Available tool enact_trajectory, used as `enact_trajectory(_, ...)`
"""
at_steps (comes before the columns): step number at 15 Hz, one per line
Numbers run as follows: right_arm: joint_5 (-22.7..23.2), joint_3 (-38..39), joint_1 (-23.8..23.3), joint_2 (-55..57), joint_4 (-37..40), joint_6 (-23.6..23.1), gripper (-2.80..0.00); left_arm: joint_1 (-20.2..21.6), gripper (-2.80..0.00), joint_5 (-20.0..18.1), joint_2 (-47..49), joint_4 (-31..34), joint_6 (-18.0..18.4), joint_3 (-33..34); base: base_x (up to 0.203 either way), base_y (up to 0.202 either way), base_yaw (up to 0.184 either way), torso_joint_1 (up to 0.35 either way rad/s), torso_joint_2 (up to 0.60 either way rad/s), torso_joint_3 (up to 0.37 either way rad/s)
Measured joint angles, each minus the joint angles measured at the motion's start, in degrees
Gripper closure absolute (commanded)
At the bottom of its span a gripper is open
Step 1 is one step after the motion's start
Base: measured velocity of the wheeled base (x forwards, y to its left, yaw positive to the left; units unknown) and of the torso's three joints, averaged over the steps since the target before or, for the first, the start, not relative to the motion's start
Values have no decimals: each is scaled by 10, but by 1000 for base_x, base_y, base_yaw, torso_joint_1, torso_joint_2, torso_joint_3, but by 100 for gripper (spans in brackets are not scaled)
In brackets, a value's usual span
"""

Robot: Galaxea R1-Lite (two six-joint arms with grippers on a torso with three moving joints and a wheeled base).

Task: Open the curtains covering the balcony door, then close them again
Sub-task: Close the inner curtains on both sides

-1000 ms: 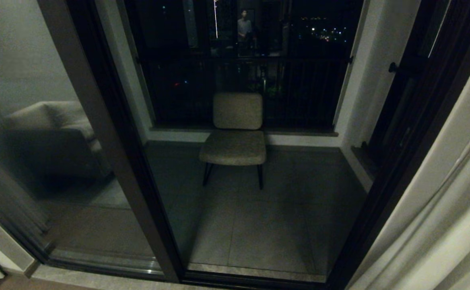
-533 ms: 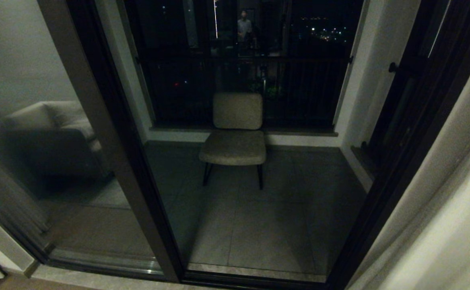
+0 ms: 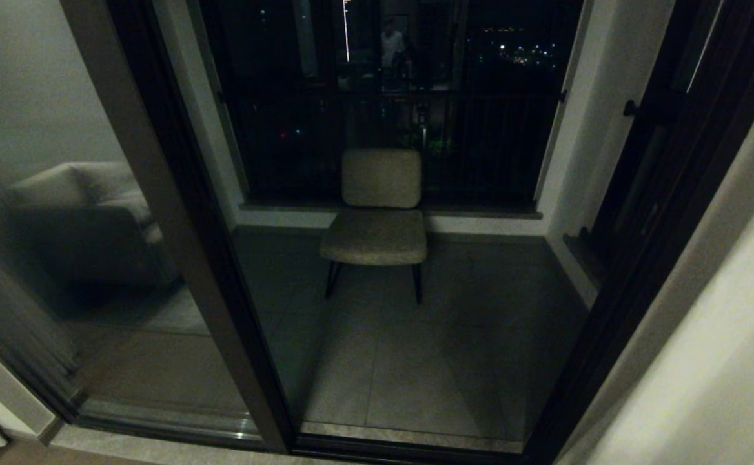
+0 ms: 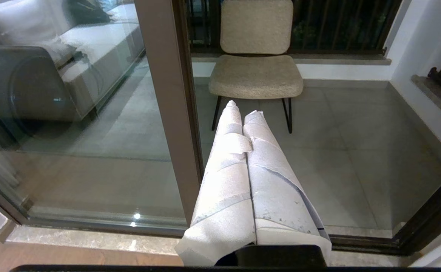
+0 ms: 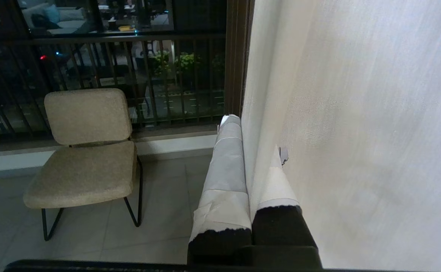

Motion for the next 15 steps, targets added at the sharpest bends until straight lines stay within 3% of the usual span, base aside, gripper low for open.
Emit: enact_trajectory(15,0,22,0,9,0,-17,0,0,0,1,0,-1,0,0,0,0,0,0,0,0)
